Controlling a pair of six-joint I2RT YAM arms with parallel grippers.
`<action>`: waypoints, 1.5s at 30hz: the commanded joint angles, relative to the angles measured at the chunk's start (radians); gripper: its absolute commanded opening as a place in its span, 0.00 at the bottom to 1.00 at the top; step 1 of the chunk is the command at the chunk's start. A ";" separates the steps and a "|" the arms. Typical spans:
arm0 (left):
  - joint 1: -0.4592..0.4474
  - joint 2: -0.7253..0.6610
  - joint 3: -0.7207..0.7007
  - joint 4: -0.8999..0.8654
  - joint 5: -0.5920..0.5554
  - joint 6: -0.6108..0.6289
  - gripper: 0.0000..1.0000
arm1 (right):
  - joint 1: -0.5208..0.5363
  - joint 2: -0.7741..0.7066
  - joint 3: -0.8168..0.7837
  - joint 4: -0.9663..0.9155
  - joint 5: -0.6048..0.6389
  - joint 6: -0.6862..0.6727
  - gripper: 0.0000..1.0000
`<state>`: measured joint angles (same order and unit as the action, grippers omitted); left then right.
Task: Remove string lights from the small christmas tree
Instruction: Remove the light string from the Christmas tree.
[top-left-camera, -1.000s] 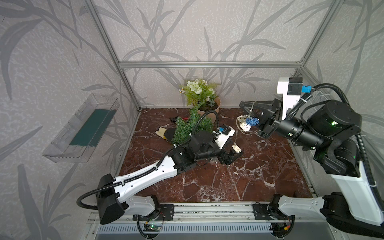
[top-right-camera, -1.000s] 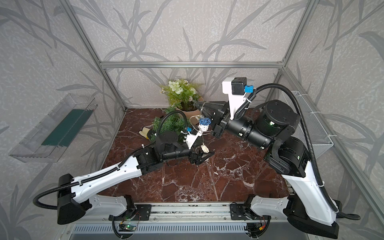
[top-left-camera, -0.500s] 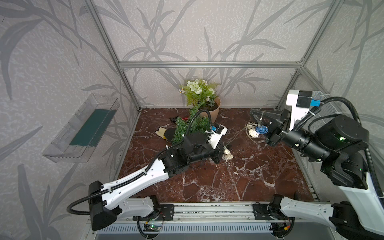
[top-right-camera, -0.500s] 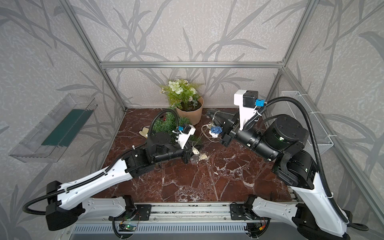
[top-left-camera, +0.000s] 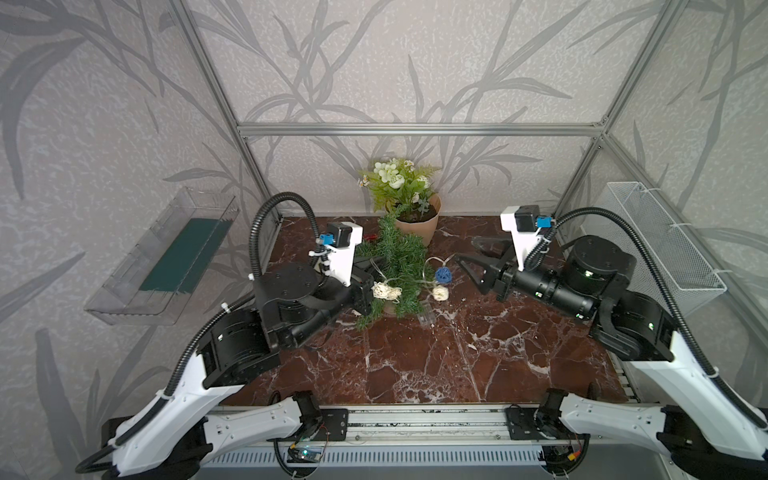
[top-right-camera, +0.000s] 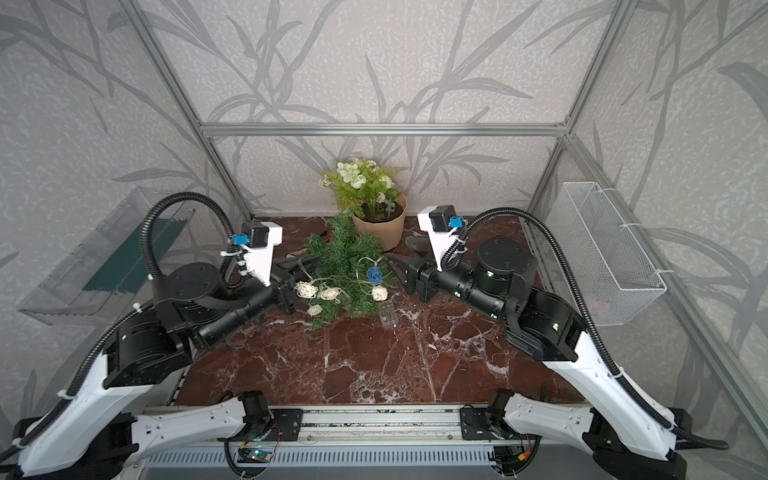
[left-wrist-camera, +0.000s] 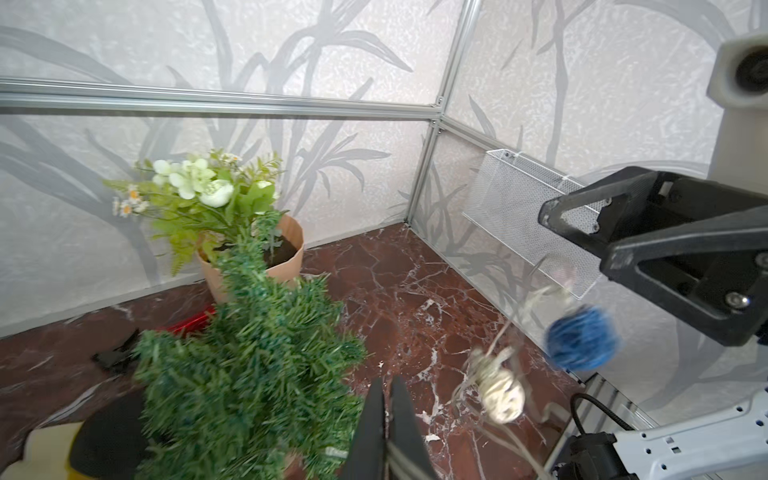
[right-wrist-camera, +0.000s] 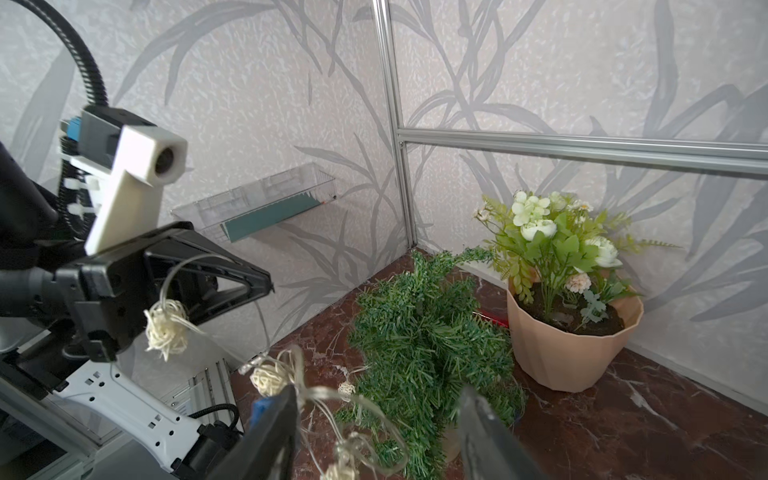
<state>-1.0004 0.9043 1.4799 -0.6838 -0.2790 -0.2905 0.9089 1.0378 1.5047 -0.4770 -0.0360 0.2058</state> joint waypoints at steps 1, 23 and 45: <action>-0.003 -0.030 0.035 -0.123 -0.105 -0.030 0.00 | 0.007 0.002 -0.009 0.009 -0.030 0.008 0.65; -0.003 -0.181 0.189 -0.433 -0.548 -0.106 0.00 | 0.007 0.036 -0.160 0.044 -0.050 0.052 0.66; -0.003 0.009 0.098 -0.306 0.366 -0.165 0.00 | 0.012 0.056 -0.277 0.117 -0.102 0.078 0.66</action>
<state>-1.0008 0.9569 1.5650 -1.0142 -0.0593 -0.4259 0.9157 1.1210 1.2392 -0.3958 -0.1398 0.2729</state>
